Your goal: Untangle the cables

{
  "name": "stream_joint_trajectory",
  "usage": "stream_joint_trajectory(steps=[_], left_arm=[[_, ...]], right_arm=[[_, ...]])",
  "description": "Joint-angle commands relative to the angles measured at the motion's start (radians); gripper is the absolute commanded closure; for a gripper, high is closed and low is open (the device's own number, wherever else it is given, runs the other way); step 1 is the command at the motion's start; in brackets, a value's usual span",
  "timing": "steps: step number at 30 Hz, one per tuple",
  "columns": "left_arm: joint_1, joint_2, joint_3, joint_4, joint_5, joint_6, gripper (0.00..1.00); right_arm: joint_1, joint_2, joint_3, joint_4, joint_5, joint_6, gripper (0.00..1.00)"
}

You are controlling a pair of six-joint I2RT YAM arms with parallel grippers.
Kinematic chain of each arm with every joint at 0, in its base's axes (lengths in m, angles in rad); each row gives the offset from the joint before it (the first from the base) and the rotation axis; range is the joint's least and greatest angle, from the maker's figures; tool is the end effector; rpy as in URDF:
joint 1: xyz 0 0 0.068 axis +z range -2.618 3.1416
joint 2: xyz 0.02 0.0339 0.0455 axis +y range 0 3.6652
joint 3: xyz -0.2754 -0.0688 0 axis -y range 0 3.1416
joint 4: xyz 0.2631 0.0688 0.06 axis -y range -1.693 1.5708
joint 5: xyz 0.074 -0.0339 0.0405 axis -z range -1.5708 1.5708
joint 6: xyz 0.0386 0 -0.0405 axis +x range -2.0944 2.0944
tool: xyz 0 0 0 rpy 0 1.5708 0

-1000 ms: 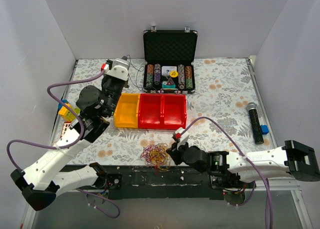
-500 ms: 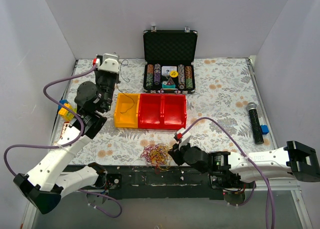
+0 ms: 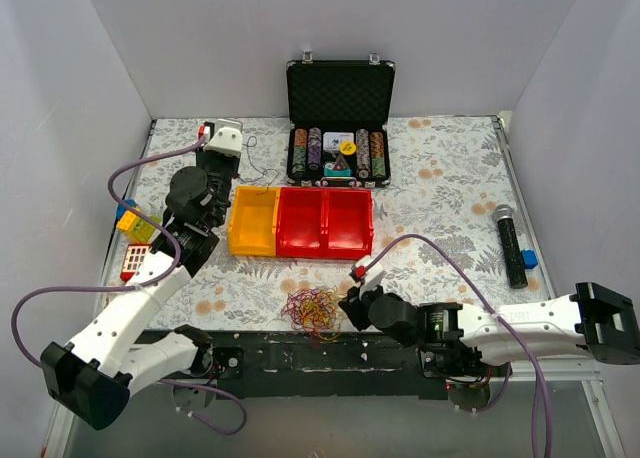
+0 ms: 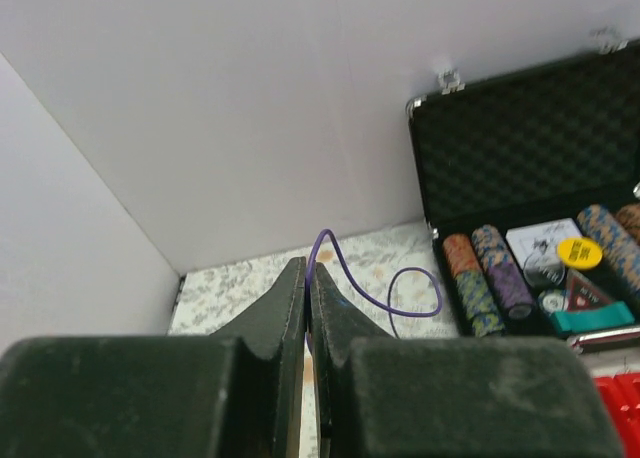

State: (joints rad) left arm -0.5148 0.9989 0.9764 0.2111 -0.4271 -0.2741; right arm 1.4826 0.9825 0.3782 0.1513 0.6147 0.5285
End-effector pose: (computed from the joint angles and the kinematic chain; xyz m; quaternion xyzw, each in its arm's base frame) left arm 0.2190 -0.1055 0.4196 -0.0873 0.6380 -0.1647 0.7471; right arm 0.0409 0.2099 0.1963 -0.2285 0.7915 0.2894 0.4873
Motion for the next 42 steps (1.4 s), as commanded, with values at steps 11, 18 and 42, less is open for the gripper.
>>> stream_joint_trajectory(steps=[11,18,42], left_arm=[[0.036,-0.014,0.053,0.022,0.07,-0.071,1.0],[0.036,-0.031,0.087,-0.026,0.1,-0.111,1.0],[0.036,0.021,-0.169,-0.038,0.103,-0.045,1.0]], right_arm=[[0.008,-0.058,-0.012,-0.032,0.062,0.05,0.75],[0.007,-0.039,-0.01,-0.032,0.065,0.056,0.75],[0.007,-0.062,-0.024,-0.056,0.082,0.084,0.75]])
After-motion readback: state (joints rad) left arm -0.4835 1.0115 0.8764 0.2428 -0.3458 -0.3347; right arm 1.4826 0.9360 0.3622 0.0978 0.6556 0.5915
